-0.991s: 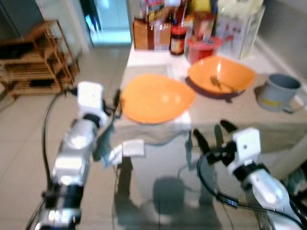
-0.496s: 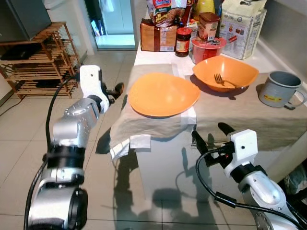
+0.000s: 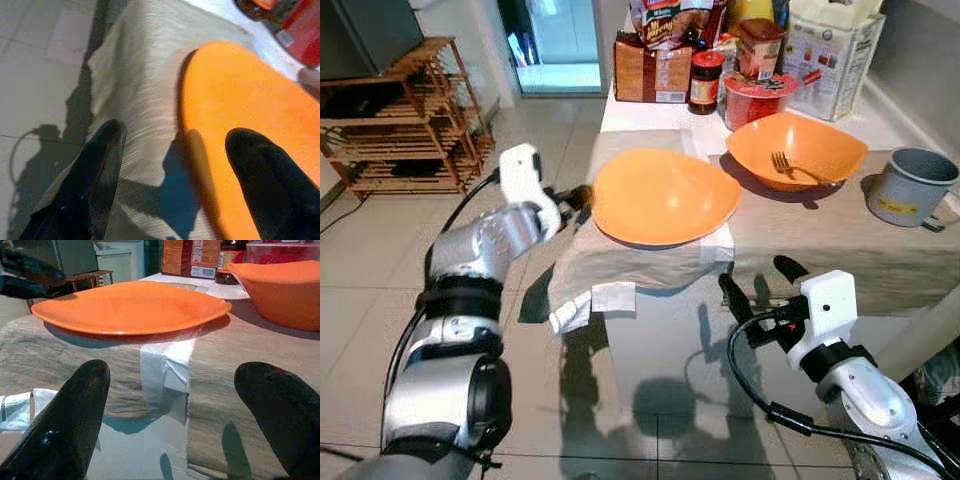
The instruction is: Setting the table
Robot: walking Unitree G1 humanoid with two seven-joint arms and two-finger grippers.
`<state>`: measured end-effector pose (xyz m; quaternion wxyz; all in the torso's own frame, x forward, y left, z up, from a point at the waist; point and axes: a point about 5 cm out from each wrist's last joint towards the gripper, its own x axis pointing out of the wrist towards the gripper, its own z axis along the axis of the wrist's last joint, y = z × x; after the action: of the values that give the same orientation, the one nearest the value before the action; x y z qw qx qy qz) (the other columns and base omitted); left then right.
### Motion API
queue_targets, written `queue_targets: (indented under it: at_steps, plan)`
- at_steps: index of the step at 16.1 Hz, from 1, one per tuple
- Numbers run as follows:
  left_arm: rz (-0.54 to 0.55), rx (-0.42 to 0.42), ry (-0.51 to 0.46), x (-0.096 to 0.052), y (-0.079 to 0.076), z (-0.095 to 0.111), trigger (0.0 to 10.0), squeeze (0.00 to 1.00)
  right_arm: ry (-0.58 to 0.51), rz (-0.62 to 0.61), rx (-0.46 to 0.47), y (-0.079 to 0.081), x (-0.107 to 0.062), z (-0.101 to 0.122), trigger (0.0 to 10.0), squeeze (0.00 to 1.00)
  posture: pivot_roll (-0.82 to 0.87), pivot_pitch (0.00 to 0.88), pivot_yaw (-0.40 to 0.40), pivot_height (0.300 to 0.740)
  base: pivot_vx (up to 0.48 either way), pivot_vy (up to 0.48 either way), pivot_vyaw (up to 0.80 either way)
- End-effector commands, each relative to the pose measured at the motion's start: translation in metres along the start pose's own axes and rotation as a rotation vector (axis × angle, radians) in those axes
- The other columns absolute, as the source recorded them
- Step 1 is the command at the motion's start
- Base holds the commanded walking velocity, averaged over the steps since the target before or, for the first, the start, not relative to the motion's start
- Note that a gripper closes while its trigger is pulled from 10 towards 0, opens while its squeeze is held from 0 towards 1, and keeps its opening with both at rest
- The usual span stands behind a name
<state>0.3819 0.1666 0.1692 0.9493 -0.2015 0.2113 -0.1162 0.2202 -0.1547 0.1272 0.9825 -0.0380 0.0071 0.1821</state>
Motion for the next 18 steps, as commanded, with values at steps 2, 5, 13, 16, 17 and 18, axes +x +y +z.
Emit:
queue_targets:
  at_steps: [2,5,13,16,17,18]
  plan:
    - [-0.047,-0.006,-0.015,-0.001,-0.010,0.012,10.0,0.00,0.004,0.002,0.012,0.004,-0.002,0.001,10.0,0.00,-0.19,0.000,0.090,0.735,0.000,0.000,0.00]
    - [-0.049,-0.012,0.012,0.001,-0.012,0.008,10.0,0.00,0.009,0.000,0.017,0.006,-0.003,0.000,10.0,0.00,-0.19,0.000,0.095,0.735,0.000,0.000,0.00]
    - [-0.045,0.028,0.092,0.012,-0.015,-0.018,10.0,0.00,0.016,0.001,0.013,0.008,-0.005,-0.001,10.0,0.00,-0.21,0.000,0.104,0.735,0.000,0.000,0.00]
    - [-0.041,0.033,0.100,0.014,-0.015,-0.020,10.0,0.00,0.018,-0.003,0.014,0.009,-0.007,-0.002,10.0,0.00,-0.22,0.000,0.109,0.735,0.000,0.000,0.00]
    - [-0.042,0.032,0.099,0.014,-0.015,-0.019,10.0,0.00,0.019,-0.004,0.015,0.009,-0.007,-0.002,10.0,0.00,-0.22,0.000,0.109,0.735,0.000,0.000,0.00]
    - [-0.046,0.020,0.096,0.015,-0.017,-0.018,10.0,0.00,0.021,-0.006,0.015,0.010,-0.008,-0.003,10.0,0.00,-0.22,0.000,0.109,0.735,0.000,0.000,0.00]
